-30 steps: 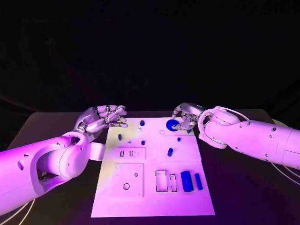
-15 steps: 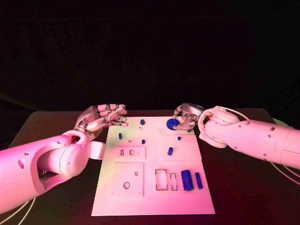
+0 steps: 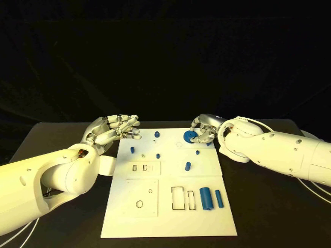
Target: Assemble the parts on the task board
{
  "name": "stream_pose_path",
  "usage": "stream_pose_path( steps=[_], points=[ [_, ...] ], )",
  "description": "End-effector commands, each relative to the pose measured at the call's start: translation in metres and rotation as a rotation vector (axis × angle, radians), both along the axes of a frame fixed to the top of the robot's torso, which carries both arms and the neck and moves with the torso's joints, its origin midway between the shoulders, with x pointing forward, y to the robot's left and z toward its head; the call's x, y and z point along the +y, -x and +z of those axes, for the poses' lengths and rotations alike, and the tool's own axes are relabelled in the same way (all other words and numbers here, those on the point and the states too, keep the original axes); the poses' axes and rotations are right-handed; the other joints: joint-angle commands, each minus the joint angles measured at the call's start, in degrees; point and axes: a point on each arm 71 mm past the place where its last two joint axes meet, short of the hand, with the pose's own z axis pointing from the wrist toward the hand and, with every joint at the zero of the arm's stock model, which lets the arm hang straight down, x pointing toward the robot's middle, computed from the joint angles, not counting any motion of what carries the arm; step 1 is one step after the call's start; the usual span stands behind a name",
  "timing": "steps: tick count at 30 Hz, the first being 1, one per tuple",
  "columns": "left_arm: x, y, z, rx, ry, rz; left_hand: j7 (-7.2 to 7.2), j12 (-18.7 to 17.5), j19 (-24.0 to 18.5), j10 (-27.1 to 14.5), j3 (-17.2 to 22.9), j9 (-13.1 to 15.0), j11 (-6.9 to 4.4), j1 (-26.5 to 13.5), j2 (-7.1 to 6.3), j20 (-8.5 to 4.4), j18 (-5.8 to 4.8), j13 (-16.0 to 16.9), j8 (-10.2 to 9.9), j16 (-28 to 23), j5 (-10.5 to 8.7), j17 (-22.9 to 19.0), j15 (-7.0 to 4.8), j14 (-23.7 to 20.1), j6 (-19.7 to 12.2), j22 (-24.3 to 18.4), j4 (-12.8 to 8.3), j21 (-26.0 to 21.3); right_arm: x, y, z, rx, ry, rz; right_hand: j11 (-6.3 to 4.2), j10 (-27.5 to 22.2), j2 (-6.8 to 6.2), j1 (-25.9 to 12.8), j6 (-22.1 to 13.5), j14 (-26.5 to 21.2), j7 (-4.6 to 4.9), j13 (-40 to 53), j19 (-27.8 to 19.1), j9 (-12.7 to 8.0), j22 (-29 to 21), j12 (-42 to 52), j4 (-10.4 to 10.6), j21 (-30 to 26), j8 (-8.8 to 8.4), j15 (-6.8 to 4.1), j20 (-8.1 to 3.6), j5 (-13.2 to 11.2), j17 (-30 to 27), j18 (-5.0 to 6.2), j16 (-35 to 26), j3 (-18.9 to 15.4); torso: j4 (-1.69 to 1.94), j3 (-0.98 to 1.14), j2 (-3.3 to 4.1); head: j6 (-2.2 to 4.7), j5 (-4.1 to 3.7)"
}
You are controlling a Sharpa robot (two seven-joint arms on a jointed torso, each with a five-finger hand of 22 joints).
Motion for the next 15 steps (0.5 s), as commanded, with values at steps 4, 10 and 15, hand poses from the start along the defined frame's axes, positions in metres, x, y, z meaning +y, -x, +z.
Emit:
stream_pose_path(
  steps=[4,10,15],
  points=[
    [-0.0022,0.0006,0.0014,-0.004,0.013,-0.018,0.15,-0.20,-0.39,0.56,0.41,0.07,-0.01,-0.57,0.02,-0.16,0.52,0.04,-0.19,0.20,0.19,0.06,0.06,-0.26,-0.13,0.09,-0.05,0.34,0.0008,0.0014,-0.0084,0.032,0.037,0.000,0.21,1.51,0.85,0.03,0.98,5.59,0.29,10.22,5.99,-0.12,15.06,0.01,0.09,0.24,0.42,0.39,0.55,0.22,12.41,-0.81,0.23,0.59,-0.01,0.02,0.04,-0.16,0.07],
    [-0.0019,0.0009,0.0015,-0.003,0.012,-0.018,0.15,-0.20,-0.39,0.56,0.41,0.07,-0.01,-0.57,0.02,-0.16,0.52,0.04,-0.19,0.20,0.19,0.06,0.06,-0.26,-0.13,0.09,-0.05,0.34,0.0005,0.0011,-0.0076,0.000,0.069,-0.008,-0.06,1.96,1.11,-0.06,2.76,5.61,-0.04,10.68,5.99,-0.25,15.06,0.34,0.38,0.24,0.88,0.19,0.45,0.17,12.50,-0.81,0.25,1.21,-0.05,0.01,0.03,-0.27,0.08],
    [-0.0015,0.0010,0.0015,-0.003,0.012,-0.018,0.17,-0.29,-0.48,0.61,0.48,0.09,0.00,-0.58,0.08,-0.14,0.53,0.04,-0.19,0.27,0.19,0.21,0.06,-0.32,-0.12,0.13,-0.06,0.41,0.0023,0.0027,-0.0057,-0.052,0.114,0.005,-0.58,2.33,1.36,0.55,5.02,5.61,-0.64,11.05,5.99,-0.45,15.06,0.60,0.12,0.24,1.27,-0.24,0.11,0.14,12.51,-0.81,0.26,2.29,-0.03,0.04,0.00,-0.29,0.07]
  ],
)
